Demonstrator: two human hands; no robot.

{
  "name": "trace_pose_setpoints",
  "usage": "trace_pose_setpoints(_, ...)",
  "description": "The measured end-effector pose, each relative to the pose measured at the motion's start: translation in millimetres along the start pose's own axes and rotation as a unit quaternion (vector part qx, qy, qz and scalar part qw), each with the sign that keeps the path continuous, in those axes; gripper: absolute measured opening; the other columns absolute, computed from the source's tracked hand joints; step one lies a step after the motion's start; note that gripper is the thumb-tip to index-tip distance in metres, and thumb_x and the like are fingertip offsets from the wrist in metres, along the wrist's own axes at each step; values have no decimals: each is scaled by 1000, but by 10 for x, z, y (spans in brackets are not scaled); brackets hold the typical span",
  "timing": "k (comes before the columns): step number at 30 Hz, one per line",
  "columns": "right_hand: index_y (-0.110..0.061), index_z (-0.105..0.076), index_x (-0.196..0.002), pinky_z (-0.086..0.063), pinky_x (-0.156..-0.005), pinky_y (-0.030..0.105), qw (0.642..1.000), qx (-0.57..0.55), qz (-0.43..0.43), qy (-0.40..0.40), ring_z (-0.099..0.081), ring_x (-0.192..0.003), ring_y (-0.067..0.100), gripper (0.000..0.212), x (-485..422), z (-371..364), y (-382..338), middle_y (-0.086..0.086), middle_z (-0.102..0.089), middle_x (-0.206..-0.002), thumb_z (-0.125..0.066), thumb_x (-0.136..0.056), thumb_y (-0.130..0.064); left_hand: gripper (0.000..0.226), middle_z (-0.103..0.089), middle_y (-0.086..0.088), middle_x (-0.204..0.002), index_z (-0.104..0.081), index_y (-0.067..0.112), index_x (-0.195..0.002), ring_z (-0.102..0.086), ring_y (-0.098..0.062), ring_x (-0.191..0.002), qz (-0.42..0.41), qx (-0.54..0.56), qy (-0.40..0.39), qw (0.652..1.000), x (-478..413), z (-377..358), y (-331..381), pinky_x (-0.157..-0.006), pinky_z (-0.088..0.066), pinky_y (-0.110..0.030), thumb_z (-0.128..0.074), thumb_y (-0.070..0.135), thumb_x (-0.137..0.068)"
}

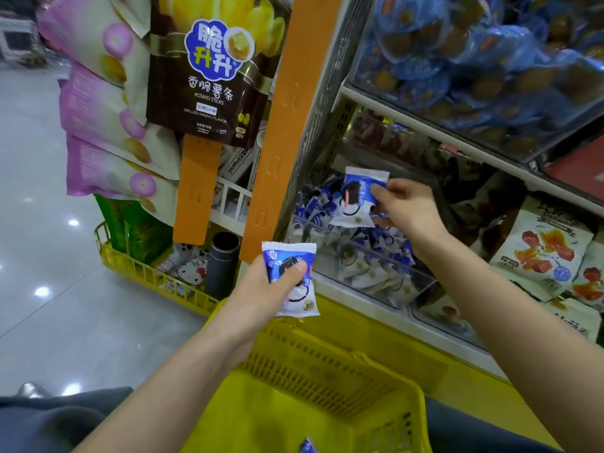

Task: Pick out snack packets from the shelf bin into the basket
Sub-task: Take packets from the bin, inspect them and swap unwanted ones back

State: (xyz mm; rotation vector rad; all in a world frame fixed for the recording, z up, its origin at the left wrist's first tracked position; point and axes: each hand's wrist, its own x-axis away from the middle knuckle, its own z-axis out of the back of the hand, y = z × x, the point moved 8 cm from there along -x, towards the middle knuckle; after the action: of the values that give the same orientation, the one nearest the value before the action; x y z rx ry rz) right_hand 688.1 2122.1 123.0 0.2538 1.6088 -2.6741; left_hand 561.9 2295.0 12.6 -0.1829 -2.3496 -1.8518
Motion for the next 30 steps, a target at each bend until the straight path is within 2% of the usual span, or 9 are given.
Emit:
trace_pose_setpoints(2,-15,-58,-73,-57,-60,25,997,82,-11,11,-64,-59,11,17,-142,-59,134,4,-62,-72,-61,-89,-20,32,-70,-4,-106,-53,19,-121,-67,-17,-96,2,-1,6,1000,-9,17,5,-90,-52,-38,-55,27,-91)
trace_pose_setpoints(5,-12,-56,-72,-58,-69,34,974,218,-37,-56,-67,-68,21,19,-240,-265,382,9,-63,-74,-61,-88,-21,31,-69,-5,-104,-53,18,-120,-68,-17,-93,2,2,16,1000,-14,50,11,-83,-54,-33,-55,27,-91)
trace_pose_setpoints(9,-12,-51,-66,-59,-72,34,948,264,-75,-159,-70,-71,20,25,-269,-463,561,13,-69,-77,-65,-86,-19,29,-70,-4,-105,-55,20,-118,-68,-17,-93,4,11,24,1000,-20,88,28,-86,-54,-36,-56,28,-90)
trace_pose_setpoints(14,-10,-58,-72,-56,-65,27,914,344,-50,-210,-65,-65,15,19,-345,-479,473,5,-64,-70,-65,-86,-21,30,-69,-1,-107,-54,22,-120,-67,-15,-96,-2,25,27,999,-20,113,60,-89,-53,-36,-56,28,-90)
trace_pose_setpoints(19,-7,-58,-70,-54,-52,18,910,288,-104,-280,-68,-62,12,23,-314,-481,569,8,-65,-69,-63,-86,-22,33,-66,0,-112,-52,21,-122,-66,-12,-98,-7,24,31,999,-48,119,77,-79,-54,-24,-56,28,-90)
trace_pose_setpoints(22,-4,-63,-80,-52,-46,17,946,180,-128,-236,-66,-51,10,23,-333,-586,632,7,-68,-62,-60,-88,-26,30,-66,1,-109,-52,22,-118,-66,-9,-94,-6,22,37,999,-46,118,70,-70,-54,-17,-57,28,-90)
trace_pose_setpoints(24,-4,-64,-79,-50,-43,16,960,149,-123,-201,-64,-46,8,22,-357,-653,644,5,-67,-56,-63,-86,-25,31,-66,0,-110,-52,20,-119,-66,-10,-95,-4,25,43,999,-48,124,51,-75,-54,-21,-58,27,-89)
trace_pose_setpoints(27,-6,-66,-80,-49,-42,16,952,180,-119,-218,-65,-47,9,22,-343,-720,629,6,-68,-61,-65,-84,-28,33,-66,0,-112,-51,20,-121,-65,-12,-98,-9,23,43,999,-56,127,47,-80,-54,-24,-58,26,-89)
trace_pose_setpoints(30,-8,-66,-85,-50,-46,16,930,204,-136,-274,-67,-51,10,23,-274,-749,634,4,-68,-65,-66,-82,-31,33,-66,1,-111,-51,20,-121,-65,-10,-96,-14,28,41,999,-63,139,56,-70,-54,-15,-58,27,-89)
